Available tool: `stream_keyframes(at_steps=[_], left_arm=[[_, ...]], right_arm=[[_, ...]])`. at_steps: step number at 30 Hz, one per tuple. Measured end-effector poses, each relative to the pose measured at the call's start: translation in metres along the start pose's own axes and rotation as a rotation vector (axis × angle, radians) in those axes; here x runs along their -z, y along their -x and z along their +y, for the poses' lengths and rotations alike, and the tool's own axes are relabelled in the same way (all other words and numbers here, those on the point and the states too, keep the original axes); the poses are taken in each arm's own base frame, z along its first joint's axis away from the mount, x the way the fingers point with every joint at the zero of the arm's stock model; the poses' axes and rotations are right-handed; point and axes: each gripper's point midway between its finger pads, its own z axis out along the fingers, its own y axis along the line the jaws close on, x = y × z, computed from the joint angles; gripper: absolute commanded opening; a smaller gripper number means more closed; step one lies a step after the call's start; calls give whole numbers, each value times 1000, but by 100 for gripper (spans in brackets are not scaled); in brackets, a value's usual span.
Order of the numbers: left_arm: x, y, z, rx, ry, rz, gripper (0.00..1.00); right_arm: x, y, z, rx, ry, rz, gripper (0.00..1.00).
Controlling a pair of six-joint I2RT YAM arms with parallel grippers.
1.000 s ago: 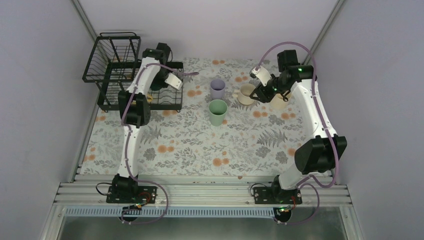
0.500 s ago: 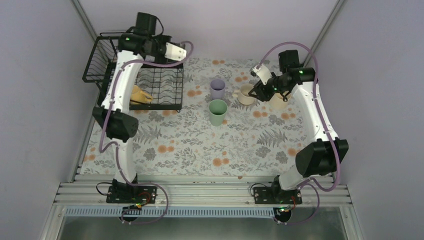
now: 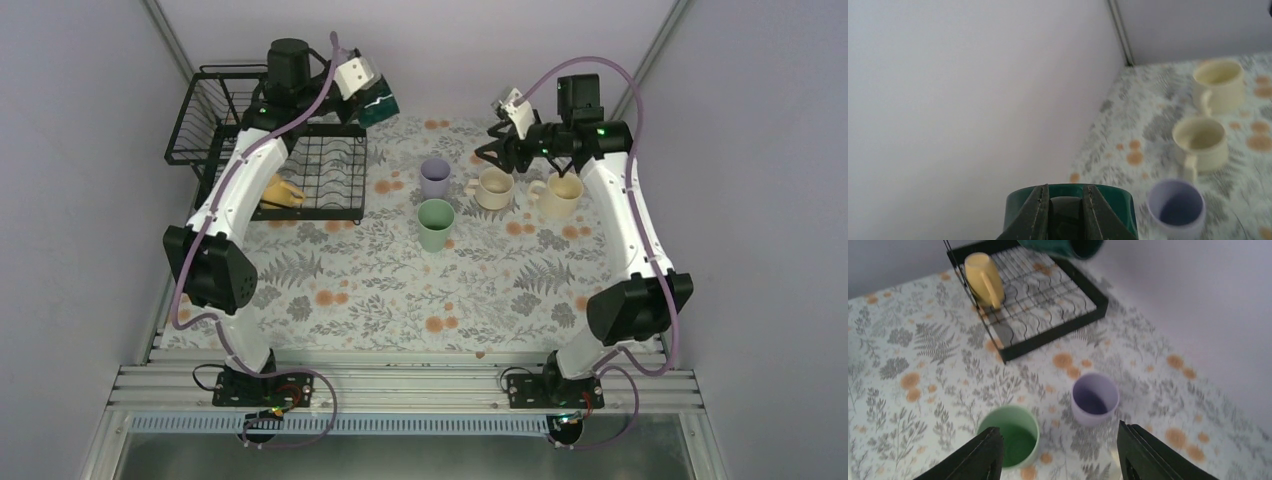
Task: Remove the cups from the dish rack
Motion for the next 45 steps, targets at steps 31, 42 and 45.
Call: stream_keyframes(at_steps=[31,42,45], left_arm=[[-18,72,-69,402,-338,-321,2],[-18,74,-80,364,-382,-328,2],[-18,74,-81,350,-385,-330,2]], right_arm=[[-43,72,-2,237,209,-242,75],[-63,52,36,224,343,-166,69],[-64,42,45,206,368,-143,61]])
